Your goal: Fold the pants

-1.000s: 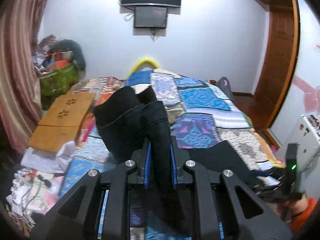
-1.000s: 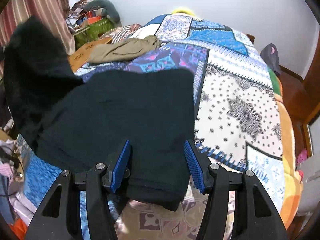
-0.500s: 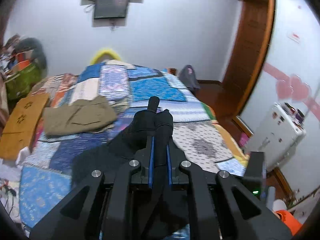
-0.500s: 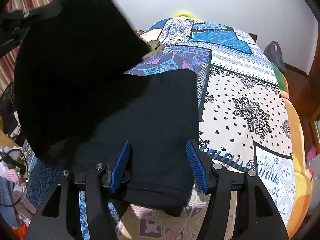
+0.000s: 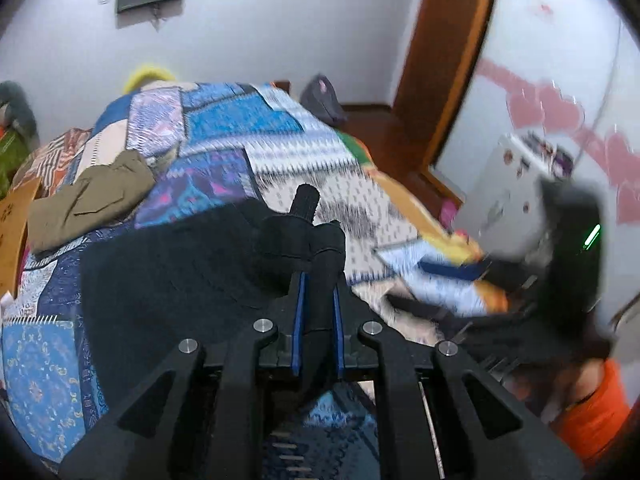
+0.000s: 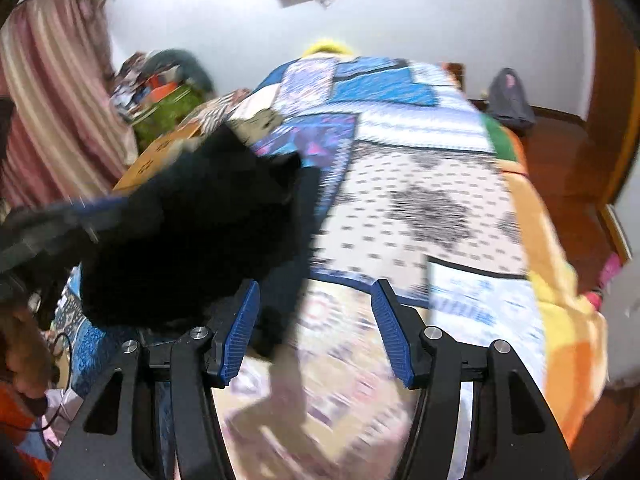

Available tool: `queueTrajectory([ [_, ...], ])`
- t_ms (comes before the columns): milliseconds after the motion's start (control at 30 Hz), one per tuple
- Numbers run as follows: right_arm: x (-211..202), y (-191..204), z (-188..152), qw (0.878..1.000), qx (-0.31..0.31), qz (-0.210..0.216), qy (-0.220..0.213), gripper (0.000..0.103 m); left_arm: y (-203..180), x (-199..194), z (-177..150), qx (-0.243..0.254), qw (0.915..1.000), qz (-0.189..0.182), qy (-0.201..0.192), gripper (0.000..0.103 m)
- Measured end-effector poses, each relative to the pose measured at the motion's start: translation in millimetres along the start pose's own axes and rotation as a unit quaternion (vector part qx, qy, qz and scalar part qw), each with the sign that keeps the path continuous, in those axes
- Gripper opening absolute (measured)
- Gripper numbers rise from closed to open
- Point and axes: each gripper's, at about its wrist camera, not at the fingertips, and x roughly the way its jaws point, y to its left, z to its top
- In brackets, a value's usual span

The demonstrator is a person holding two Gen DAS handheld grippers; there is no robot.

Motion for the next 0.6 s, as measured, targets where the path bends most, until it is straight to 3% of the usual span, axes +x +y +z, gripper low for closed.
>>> queueTrajectory([
  [200, -31, -16, -8, 0.999, 0.019, -0.021, -0.019, 0.055, -8, 12, -13, 0.000, 0.9995, 0.003, 0.031, 0.012],
  [233, -30, -17, -9, 0.999, 0.021, -0.022, -0.022, 0.055, -8, 10, -12, 0.000, 0.9995, 0.000, 0.030, 0.018],
  [267, -31, -16, -11, 0.999, 0.023, -0.021, -0.023, 0.055, -7, 8, -12, -0.003, 0.9994, -0.012, 0.031, 0.028],
  [367, -26, -11, -10, 0.999, 0.030, -0.015, -0.023, 0.055, -8, -4, -10, -0.016, 0.9978, -0.056, 0.030, 0.032],
  [500, -25, 1, -9, 0.999, 0.026, -0.003, -0.024, 0.055, 4, -23, -3, -0.033, 0.9987, -0.038, 0.001, 0.032],
  [600, -23, 13, -8, 1.000, 0.015, 0.008, -0.023, 0.055, 26, -35, -1, -0.046, 0.9988, -0.002, -0.018, 0.032],
])
